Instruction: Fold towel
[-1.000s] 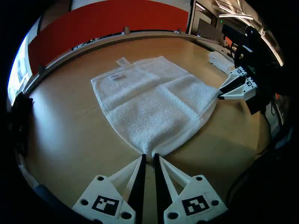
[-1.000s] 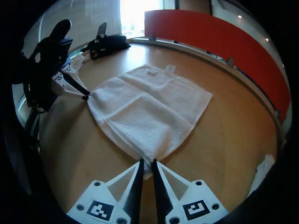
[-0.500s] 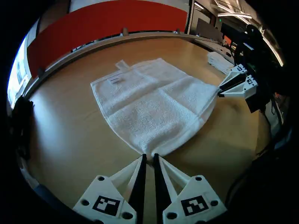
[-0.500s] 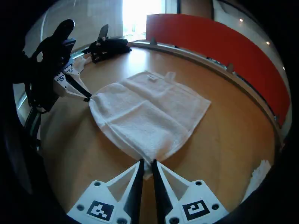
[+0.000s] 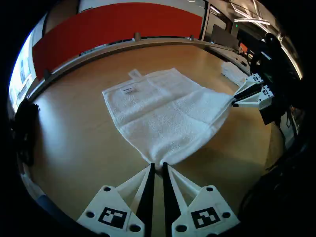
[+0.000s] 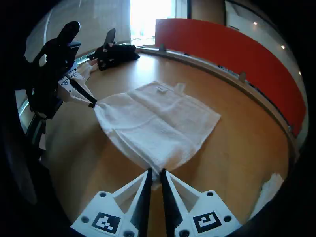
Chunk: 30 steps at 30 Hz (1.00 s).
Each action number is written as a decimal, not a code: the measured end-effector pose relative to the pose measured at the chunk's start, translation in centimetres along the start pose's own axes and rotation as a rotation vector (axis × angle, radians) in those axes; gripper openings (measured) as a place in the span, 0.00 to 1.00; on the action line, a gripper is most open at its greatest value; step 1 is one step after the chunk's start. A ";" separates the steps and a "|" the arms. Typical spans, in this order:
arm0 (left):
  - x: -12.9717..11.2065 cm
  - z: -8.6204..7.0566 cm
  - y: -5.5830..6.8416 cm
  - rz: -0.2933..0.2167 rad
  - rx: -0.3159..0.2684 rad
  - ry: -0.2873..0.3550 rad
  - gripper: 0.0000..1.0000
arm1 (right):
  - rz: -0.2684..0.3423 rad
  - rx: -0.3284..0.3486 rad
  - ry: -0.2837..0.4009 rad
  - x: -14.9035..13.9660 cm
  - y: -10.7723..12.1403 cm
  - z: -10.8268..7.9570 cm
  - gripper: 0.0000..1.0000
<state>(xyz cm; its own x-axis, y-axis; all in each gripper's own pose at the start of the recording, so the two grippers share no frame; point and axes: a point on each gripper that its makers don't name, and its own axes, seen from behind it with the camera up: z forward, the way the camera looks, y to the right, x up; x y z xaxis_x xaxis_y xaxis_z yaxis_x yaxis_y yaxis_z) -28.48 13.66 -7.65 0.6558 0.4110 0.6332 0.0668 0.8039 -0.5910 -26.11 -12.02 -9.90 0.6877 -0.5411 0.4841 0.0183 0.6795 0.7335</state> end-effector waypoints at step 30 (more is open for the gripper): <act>4.4 -8.8 1.9 -0.080 0.001 0.046 0.14 | -0.061 0.009 0.042 5.9 -0.7 -6.6 0.16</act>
<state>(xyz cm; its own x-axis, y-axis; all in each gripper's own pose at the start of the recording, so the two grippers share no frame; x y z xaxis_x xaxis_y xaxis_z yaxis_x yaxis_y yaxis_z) -18.82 13.24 -10.40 0.6823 0.3255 0.6546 0.1194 0.8338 -0.5390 -17.26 -12.41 -10.76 0.7152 -0.5601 0.4182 0.0550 0.6415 0.7651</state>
